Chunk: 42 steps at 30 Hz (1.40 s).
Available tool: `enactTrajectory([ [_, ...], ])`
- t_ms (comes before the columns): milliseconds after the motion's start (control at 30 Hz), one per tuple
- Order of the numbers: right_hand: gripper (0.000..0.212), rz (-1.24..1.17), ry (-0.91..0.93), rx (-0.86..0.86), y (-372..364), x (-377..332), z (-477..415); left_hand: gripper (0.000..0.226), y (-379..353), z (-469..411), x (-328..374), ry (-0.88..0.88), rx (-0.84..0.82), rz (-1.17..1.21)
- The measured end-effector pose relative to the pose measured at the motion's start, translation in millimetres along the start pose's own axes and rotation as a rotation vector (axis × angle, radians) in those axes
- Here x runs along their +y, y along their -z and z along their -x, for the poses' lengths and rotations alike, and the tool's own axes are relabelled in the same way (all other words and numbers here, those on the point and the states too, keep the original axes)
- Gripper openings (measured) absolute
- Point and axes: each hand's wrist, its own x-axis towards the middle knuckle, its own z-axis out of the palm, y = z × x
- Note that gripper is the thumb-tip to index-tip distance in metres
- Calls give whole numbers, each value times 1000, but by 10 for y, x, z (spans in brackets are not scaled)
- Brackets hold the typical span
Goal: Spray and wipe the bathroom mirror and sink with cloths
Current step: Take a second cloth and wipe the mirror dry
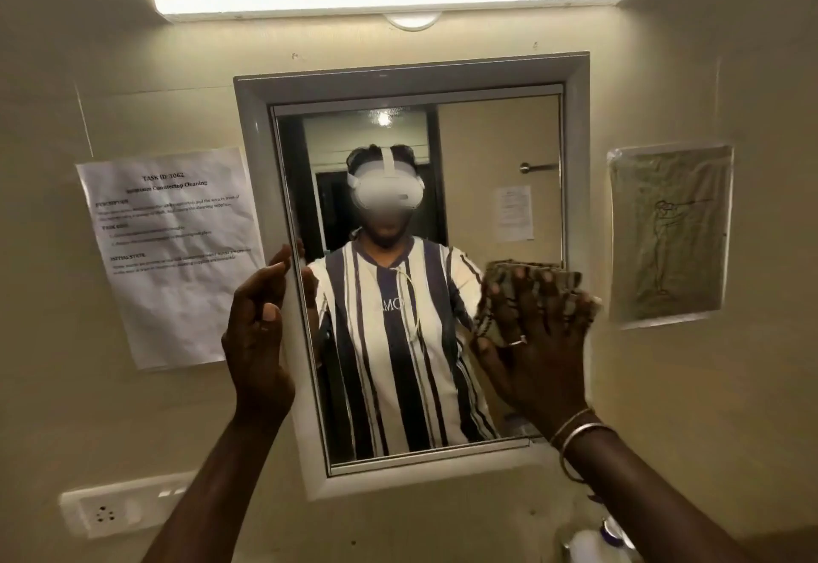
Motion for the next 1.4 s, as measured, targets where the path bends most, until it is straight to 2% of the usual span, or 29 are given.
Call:
enactTrajectory([
  [200,74,-68,-209,5,-51,-184,80,41,-22,-2,18,-38,-10,8],
  [267,73,-116,-204,21,-53,-370,46,43,-24,-3,26,-33,-6,-16],
  [400,70,-154,3,39,-23,-898,-19,40,-3,7,-6,-2,16,-28],
  [633,69,-224,288,-54,-119,-1801,46,42,-52,44,14,-49,-22,-70],
  [867,65,-179,395,-71,-86,-1553,39,40,-108,67,29,-104,-92,-154],
  [1000,69,-135,254,-31,-85,-1050,174,38,-146,89,-40,-164,-125,-341],
  [1100,70,-101,134,-36,-92,-622,295,42,-175,112,-57,-139,-94,-443],
  [1233,85,-104,-60,4,-110,-277,429,46,-154,215,-39,-113,-41,-527],
  [1400,72,-142,-260,-39,-177,-387,522,52,-79,519,-17,27,72,-548],
])
